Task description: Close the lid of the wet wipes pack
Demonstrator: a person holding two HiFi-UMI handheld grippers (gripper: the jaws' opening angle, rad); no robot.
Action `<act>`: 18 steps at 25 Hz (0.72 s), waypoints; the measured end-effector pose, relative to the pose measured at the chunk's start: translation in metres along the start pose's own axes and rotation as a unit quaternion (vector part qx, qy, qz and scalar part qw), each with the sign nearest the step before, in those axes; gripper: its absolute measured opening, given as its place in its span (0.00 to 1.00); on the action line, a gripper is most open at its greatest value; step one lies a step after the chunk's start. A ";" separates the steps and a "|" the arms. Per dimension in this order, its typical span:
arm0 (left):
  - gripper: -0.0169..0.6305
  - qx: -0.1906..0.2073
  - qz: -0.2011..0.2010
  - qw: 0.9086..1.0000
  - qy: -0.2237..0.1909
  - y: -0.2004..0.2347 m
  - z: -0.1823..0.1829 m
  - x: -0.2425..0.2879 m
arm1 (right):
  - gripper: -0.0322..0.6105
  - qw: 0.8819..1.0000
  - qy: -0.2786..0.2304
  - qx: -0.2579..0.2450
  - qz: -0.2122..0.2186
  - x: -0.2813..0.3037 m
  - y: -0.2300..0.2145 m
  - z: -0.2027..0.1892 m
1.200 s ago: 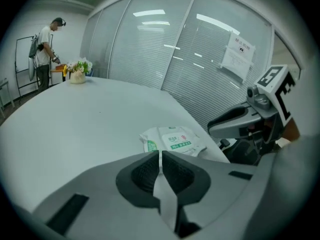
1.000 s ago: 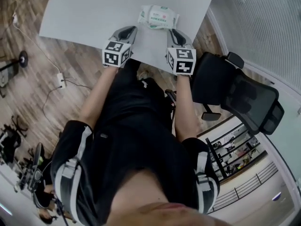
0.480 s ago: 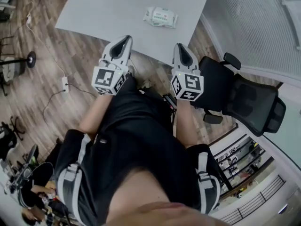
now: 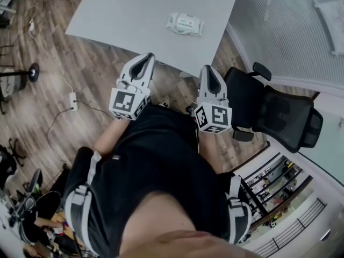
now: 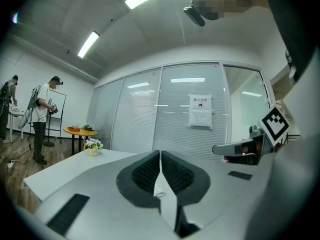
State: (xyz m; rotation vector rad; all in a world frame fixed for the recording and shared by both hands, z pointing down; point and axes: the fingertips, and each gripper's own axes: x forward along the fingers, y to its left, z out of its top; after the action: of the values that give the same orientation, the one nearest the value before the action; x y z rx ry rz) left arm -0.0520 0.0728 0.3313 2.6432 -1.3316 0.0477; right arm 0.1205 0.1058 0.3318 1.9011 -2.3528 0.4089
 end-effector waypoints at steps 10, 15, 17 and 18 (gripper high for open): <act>0.07 0.002 0.009 1.000 -0.016 0.019 0.023 -0.007 | 0.09 1.000 -0.015 -0.007 -0.009 0.004 0.014 0.013; 0.07 0.001 0.000 1.000 -0.031 0.019 0.030 -0.007 | 0.09 1.000 -0.016 -0.011 -0.010 0.004 0.014 0.017; 0.07 0.006 -0.007 0.999 -0.038 0.018 0.032 -0.006 | 0.09 1.000 -0.017 -0.013 -0.011 0.005 0.013 0.018; 0.07 0.006 -0.008 0.999 -0.039 0.019 0.032 -0.005 | 0.09 1.000 -0.018 -0.013 -0.011 0.005 0.013 0.019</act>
State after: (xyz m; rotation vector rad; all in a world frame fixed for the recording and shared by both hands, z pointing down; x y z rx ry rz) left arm -0.0718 0.0607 0.3018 2.6907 -1.3385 -0.0516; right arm 0.1082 0.0988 0.3127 1.9374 -2.3447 0.3433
